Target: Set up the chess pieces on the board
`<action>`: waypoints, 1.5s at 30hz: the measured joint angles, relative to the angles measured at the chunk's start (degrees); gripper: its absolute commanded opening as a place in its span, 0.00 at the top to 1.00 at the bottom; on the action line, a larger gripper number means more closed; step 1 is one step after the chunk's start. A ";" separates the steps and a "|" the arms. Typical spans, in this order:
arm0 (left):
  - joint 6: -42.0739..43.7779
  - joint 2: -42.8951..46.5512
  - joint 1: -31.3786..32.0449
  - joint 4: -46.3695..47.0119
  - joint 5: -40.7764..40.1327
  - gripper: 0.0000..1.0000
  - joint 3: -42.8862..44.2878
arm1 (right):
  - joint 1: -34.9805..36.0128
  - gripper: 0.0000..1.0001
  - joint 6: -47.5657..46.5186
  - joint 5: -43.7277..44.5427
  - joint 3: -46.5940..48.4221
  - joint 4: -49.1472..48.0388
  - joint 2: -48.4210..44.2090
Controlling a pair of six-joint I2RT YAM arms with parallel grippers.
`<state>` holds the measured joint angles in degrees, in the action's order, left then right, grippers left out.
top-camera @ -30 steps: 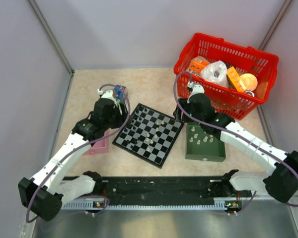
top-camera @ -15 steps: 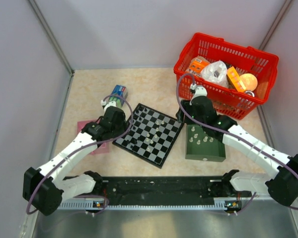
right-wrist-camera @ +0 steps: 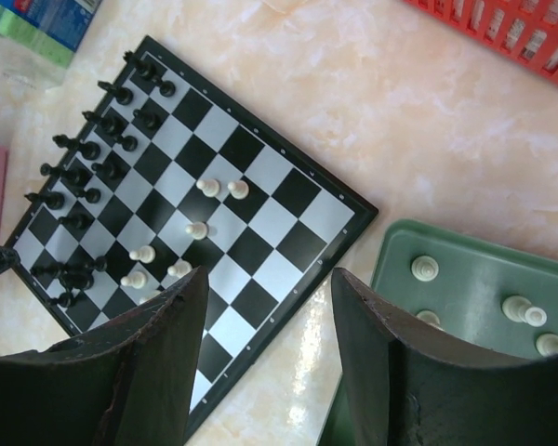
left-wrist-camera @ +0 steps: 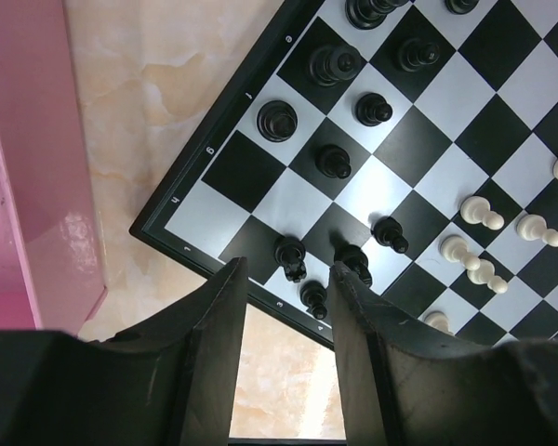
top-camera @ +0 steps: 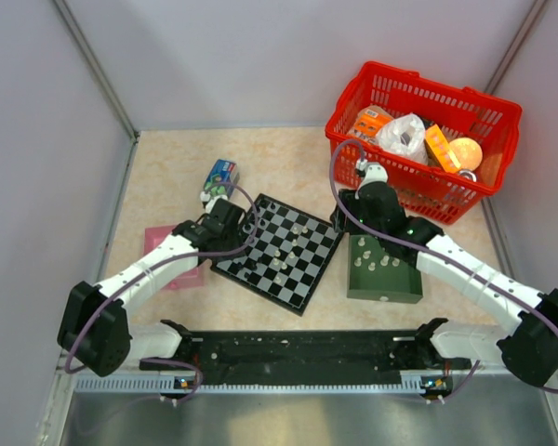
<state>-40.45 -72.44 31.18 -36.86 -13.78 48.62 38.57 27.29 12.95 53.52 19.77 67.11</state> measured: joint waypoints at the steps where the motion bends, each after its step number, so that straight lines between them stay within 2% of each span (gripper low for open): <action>1: 0.00 -0.09 0.00 0.15 0.02 0.55 0.00 | 0.00 0.44 0.02 0.02 -0.22 -0.09 0.00; 25: -0.17 -4.24 0.00 3.48 2.67 0.62 -3.43 | -0.11 0.44 0.81 -0.15 -0.28 -0.04 0.02; 38: -0.22 -4.98 0.00 4.15 2.75 0.89 -3.48 | -0.11 0.44 0.92 -0.17 -0.28 -0.04 0.02; 45: -0.83 -4.98 0.00 3.32 -0.09 0.90 -3.45 | -0.11 0.44 0.96 -0.17 -0.28 -0.04 0.02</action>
<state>-41.28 -77.43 31.18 -33.54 -13.87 45.17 38.46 28.25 12.78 53.23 19.73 67.13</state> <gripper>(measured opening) 0.190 0.557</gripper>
